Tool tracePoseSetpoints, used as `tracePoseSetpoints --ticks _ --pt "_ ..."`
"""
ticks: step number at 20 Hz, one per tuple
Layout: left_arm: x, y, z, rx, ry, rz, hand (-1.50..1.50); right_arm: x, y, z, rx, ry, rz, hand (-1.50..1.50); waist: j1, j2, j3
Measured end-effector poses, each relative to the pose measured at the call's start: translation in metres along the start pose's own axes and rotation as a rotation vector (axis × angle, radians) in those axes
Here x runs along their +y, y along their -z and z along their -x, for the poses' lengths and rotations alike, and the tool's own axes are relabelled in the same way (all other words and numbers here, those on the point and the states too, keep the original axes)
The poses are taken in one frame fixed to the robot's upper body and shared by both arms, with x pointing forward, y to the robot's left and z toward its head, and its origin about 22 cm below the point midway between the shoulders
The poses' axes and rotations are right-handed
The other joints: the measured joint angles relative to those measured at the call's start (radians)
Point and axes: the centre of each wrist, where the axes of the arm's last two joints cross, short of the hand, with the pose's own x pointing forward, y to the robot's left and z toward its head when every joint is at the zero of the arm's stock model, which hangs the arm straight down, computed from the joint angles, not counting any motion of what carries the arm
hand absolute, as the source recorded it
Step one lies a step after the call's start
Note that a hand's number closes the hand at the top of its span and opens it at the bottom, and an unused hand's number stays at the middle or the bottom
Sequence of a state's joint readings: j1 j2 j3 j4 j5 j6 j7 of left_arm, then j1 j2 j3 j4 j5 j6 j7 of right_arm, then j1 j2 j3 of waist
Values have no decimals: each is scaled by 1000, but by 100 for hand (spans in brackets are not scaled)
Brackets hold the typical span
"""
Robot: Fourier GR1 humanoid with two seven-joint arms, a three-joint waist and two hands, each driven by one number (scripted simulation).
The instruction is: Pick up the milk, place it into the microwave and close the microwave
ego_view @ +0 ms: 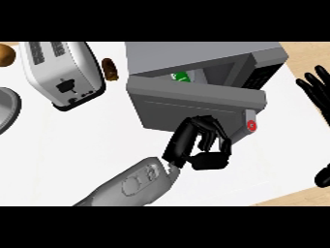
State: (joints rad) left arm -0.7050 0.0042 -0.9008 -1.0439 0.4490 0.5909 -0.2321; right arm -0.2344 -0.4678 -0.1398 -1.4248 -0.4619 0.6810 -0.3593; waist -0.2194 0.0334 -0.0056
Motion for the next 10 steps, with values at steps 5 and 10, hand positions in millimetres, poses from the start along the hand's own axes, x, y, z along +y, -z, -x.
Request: tracePoseSetpoints --ticks 5,10 --pt "10 20 -6 26 -19 -84 150 0 8 -9 -23 26 -33 -150 -37 11 0" --pt "23 37 -15 3 -93 -170 150 -2 15 -17 -34 46 -64 -150 -58 25 -3"
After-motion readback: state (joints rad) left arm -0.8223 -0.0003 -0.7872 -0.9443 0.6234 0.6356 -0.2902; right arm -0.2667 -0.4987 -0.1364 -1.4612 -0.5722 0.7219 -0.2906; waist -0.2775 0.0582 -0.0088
